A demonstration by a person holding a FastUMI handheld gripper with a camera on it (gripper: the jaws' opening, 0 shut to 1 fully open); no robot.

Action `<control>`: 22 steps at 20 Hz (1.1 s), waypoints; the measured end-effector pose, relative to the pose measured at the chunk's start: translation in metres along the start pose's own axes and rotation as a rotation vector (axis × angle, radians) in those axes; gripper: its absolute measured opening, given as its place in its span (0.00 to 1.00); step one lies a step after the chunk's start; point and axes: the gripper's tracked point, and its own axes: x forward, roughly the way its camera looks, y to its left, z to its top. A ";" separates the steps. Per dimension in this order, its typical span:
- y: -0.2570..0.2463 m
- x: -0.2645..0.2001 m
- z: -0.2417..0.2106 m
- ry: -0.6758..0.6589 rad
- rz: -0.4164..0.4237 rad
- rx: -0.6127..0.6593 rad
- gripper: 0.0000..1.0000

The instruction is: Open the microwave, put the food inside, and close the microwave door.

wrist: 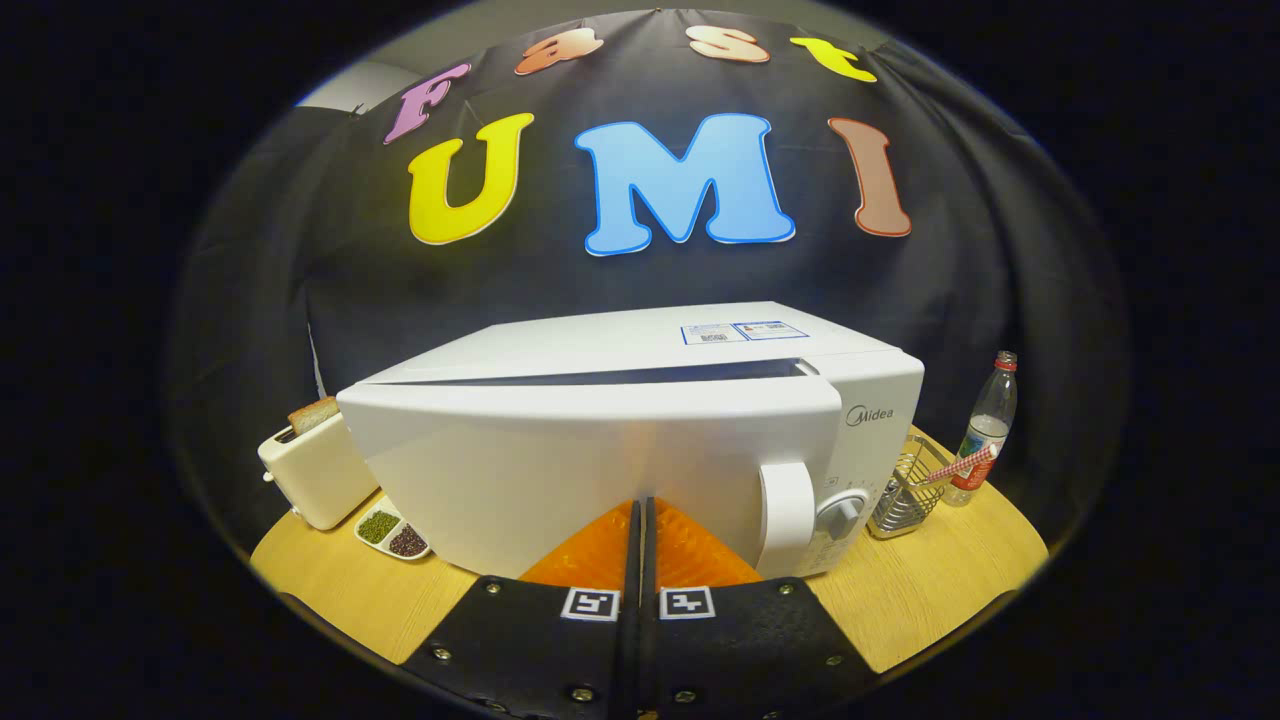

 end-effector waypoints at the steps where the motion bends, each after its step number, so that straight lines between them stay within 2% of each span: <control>1: -0.002 0.003 0.001 0.000 -0.002 0.002 0.01; 12: -0.005 0.014 0.011 -0.020 -0.031 -0.026 0.03; 14: 0.002 0.014 0.009 -0.026 -0.011 -0.064 0.05; 22: 0.012 -0.042 0.035 -0.097 0.010 -0.056 0.05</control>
